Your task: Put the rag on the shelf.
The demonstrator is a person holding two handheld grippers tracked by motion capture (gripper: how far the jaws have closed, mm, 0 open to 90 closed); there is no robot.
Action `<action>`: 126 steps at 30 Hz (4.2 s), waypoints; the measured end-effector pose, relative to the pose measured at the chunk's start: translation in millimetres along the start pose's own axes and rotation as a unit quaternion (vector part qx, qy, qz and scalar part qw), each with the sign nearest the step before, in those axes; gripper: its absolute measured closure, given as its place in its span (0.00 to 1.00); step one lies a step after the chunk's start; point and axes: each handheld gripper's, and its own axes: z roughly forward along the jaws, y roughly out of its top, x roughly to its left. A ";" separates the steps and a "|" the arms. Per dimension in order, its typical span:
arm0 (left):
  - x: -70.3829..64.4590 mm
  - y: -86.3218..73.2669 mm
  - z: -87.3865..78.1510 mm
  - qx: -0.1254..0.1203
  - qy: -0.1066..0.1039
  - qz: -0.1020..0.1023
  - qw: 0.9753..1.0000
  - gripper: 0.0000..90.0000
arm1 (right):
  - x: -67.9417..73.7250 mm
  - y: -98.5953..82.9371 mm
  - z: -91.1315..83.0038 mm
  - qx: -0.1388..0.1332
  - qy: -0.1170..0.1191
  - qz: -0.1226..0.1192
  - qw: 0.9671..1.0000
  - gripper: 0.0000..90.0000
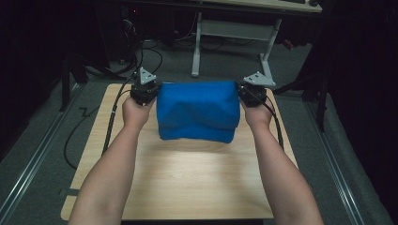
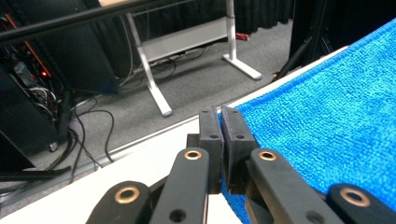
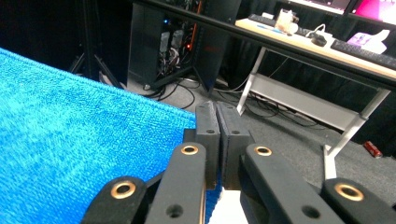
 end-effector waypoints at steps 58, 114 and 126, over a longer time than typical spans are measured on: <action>-25.3 -102.2 5.2 0.076 -0.055 -0.088 0.992 0.74 | 17.6 -102.9 6.5 0.094 0.037 0.065 0.993 0.81; -96.6 -194.4 -130.7 0.080 -0.076 -0.089 0.990 0.50 | 52.7 -159.3 -130.0 0.070 0.040 0.036 0.996 0.53; -160.6 -181.6 -129.9 0.100 -0.121 0.010 0.988 0.48 | 111.5 -179.1 -141.3 0.101 0.112 0.003 0.989 0.49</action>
